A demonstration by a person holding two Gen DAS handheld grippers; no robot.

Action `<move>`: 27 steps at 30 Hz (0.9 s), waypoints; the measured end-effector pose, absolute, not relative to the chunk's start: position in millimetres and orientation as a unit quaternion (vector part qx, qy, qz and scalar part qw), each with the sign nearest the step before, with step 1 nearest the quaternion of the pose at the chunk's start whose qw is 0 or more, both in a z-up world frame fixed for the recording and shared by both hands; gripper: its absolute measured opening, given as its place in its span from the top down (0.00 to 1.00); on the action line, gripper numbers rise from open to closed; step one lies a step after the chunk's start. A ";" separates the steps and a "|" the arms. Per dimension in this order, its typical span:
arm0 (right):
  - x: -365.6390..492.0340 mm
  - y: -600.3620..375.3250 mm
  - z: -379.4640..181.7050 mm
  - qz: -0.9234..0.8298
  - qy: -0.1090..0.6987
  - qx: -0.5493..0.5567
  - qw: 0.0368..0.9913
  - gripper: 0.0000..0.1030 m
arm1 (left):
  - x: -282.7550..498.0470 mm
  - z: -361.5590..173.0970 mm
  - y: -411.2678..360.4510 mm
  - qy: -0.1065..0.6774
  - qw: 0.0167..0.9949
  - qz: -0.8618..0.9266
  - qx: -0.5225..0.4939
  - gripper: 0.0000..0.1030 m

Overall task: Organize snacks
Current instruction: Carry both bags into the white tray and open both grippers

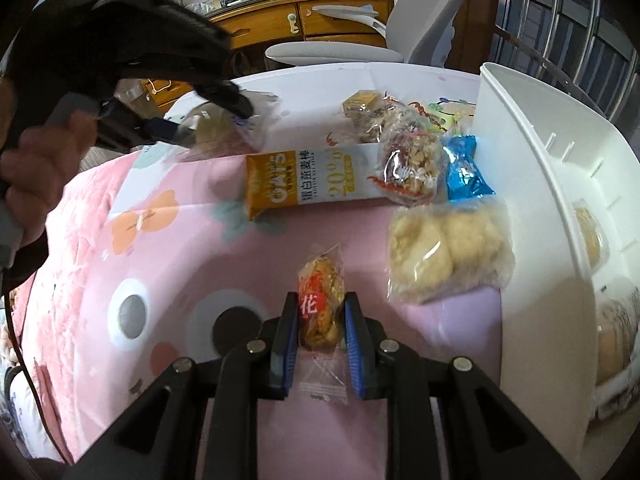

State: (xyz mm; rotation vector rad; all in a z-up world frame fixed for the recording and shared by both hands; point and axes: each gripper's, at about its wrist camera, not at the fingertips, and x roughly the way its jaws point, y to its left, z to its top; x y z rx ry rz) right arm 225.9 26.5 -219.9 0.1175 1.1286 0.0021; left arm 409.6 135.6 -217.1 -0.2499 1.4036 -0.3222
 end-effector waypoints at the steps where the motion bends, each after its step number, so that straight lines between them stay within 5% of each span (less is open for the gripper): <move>1: 221.2 29.2 -216.2 0.000 0.534 0.056 0.843 0.79 | 404.8 -211.5 140.1 0.637 0.747 -0.151 -0.113 0.50; 27: 78.2 34.3 -113.0 -0.099 0.470 0.077 0.874 0.79 | 209.8 -51.4 152.1 0.576 0.755 -0.311 -0.027 0.49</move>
